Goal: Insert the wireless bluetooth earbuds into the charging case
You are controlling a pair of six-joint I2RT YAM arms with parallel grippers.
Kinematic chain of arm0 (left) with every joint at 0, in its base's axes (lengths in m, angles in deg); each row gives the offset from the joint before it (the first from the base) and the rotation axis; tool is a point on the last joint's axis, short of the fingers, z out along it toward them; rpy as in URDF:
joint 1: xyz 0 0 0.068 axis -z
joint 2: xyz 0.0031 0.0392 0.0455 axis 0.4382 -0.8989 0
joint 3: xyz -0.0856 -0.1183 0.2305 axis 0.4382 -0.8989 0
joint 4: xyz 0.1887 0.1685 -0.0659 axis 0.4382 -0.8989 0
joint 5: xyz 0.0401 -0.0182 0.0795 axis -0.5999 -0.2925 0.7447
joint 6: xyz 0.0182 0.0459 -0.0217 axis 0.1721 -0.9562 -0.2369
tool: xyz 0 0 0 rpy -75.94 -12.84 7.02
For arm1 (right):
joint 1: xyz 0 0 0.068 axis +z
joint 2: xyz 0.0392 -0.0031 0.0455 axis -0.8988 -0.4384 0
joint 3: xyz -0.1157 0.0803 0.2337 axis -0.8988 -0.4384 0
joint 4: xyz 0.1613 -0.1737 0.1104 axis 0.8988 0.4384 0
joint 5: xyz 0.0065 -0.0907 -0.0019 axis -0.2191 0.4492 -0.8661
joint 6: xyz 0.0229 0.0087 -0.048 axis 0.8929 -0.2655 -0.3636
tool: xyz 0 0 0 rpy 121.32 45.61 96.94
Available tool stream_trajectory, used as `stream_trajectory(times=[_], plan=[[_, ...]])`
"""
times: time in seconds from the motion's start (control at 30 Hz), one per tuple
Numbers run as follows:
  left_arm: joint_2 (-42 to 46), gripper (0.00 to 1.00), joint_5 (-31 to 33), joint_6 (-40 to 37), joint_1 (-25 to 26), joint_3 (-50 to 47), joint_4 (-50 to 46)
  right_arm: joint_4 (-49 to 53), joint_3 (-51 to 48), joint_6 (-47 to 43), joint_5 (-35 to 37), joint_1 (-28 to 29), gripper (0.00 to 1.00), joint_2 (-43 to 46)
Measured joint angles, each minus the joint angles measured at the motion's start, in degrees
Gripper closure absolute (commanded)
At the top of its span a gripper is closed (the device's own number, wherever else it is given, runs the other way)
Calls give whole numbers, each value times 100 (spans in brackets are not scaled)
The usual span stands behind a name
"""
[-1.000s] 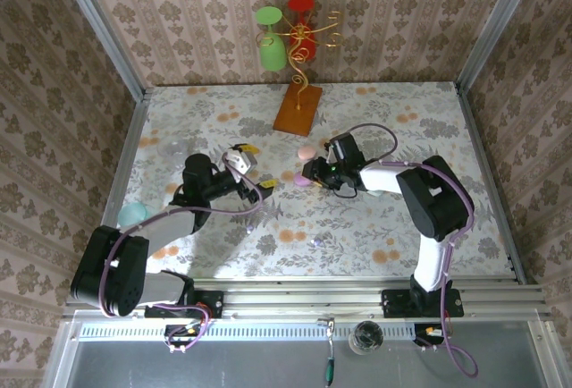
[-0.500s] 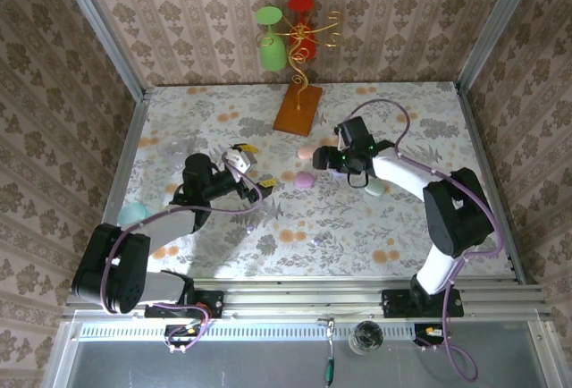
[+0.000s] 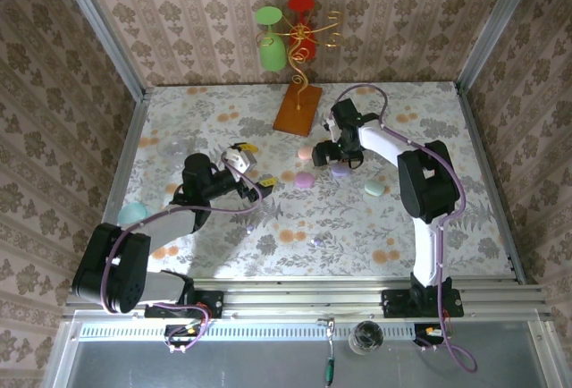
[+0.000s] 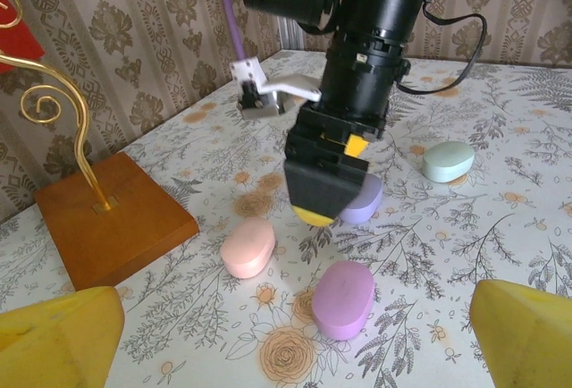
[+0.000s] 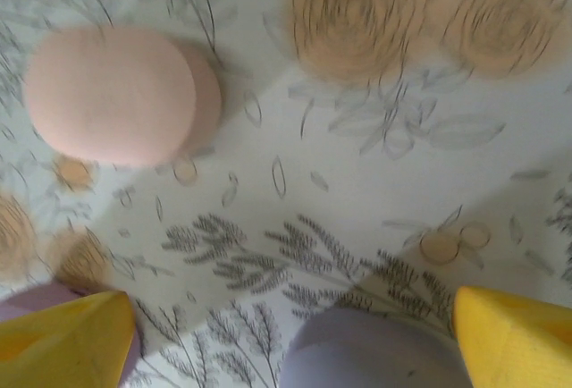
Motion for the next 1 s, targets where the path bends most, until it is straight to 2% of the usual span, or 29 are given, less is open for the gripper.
stream_trajectory(times=[0.3,0.6,0.77,1.0], plan=[[-101,5,4,61,-31,-39,195,227,-546,-74,-170,39,25,293],[20,0,177,297,-31,-122,-13,529,-448,157,205,114,30,313],[317,0,452,407,13,-317,-44,710,-13,358,463,127,34,140],[485,0,1207,592,197,-485,-131,866,284,417,621,127,40,-197]])
